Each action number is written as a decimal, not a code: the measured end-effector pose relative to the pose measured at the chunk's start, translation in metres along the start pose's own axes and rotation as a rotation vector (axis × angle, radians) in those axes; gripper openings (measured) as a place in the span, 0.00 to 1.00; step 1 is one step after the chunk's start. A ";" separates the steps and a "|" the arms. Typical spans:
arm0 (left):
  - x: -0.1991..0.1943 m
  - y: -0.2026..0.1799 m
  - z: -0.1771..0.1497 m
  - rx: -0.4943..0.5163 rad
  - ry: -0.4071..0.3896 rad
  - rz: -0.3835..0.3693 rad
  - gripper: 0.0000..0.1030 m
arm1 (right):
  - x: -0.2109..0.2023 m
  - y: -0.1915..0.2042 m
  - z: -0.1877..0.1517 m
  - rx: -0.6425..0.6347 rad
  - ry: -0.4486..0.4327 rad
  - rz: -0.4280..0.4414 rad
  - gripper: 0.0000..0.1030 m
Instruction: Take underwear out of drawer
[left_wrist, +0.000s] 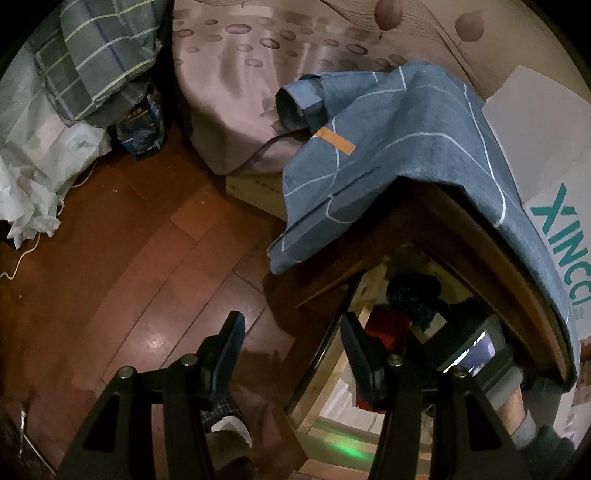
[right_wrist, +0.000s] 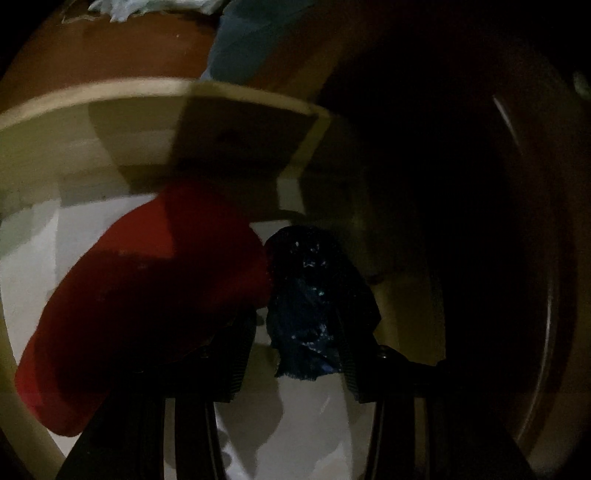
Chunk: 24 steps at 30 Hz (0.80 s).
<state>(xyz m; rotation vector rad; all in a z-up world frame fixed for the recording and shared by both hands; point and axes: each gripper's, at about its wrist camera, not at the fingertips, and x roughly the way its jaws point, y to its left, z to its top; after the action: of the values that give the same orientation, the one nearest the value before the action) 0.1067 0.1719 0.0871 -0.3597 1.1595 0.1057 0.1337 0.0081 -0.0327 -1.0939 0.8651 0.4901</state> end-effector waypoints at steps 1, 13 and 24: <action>0.000 0.000 0.000 0.002 -0.001 0.006 0.53 | -0.001 0.001 0.000 0.001 -0.004 0.000 0.39; 0.007 -0.010 -0.005 0.067 0.006 0.046 0.54 | -0.004 -0.024 -0.013 0.102 0.033 0.155 0.12; 0.011 -0.015 -0.006 0.075 0.031 0.034 0.54 | -0.039 -0.019 -0.047 0.081 0.034 0.200 0.09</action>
<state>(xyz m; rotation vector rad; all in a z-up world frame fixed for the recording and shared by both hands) 0.1101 0.1549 0.0785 -0.2762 1.1970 0.0864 0.1077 -0.0399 0.0004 -0.9488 1.0215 0.5990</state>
